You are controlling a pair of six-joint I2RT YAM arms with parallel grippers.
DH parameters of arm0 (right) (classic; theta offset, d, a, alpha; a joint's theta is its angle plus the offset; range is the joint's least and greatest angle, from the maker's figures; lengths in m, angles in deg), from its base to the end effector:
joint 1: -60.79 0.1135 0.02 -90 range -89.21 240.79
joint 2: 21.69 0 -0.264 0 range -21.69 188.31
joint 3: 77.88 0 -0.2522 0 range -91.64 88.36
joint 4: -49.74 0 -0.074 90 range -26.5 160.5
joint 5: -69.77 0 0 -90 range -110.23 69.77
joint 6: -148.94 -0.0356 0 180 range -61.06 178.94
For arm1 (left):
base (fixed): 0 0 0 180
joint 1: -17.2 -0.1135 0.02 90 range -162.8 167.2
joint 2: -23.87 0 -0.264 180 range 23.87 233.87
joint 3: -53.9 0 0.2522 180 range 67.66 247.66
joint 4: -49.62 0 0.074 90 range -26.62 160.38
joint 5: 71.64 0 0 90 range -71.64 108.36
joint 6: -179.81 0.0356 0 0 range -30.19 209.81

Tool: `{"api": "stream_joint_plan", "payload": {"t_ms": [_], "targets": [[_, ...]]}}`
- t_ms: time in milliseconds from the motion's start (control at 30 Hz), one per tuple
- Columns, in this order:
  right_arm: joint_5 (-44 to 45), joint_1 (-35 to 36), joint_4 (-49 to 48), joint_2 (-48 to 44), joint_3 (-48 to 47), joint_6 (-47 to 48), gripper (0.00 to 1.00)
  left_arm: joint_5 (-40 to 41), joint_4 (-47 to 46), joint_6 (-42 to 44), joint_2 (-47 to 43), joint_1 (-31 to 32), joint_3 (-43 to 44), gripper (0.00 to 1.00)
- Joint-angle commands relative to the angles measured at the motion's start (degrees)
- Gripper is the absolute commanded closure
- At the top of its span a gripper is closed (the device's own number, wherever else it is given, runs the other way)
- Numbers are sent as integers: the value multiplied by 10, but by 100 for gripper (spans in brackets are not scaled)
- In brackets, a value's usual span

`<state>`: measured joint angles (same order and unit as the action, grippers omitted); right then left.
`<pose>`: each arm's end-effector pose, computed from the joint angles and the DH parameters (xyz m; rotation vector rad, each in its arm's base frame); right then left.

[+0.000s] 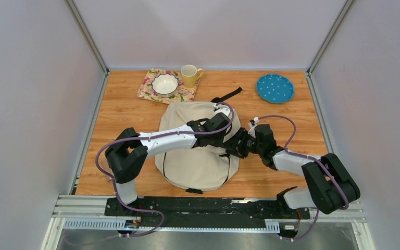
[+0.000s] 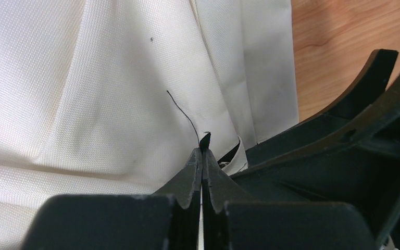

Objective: Pack the student bag
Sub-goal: Unzip the student bag at the center of the board.

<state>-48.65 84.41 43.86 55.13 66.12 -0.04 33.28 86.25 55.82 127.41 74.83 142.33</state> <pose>0.2103 0.1105 0.1454 0.4292 2.3949 1.2887 0.2178 -0.3265 0.2193 0.3960 2.4395 -0.3887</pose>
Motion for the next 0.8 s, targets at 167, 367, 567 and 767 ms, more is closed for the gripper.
{"api": "stream_joint_plan", "payload": {"t_ms": [167, 367, 567, 767], "targets": [[17, 7, -35, 10, -14, -5, 49, 0, -9, -6, -23, -1, -5, 100], [6, 7, -51, 26, -18, -10, 54, -4, -15, -5, -26, -1, -7, 100], [7, 8, -65, 34, -14, -18, 83, -5, -18, -5, -32, -1, -5, 100], [7, 8, -69, 33, -11, -17, 93, -33, -45, -4, -34, -2, -15, 100]]}}
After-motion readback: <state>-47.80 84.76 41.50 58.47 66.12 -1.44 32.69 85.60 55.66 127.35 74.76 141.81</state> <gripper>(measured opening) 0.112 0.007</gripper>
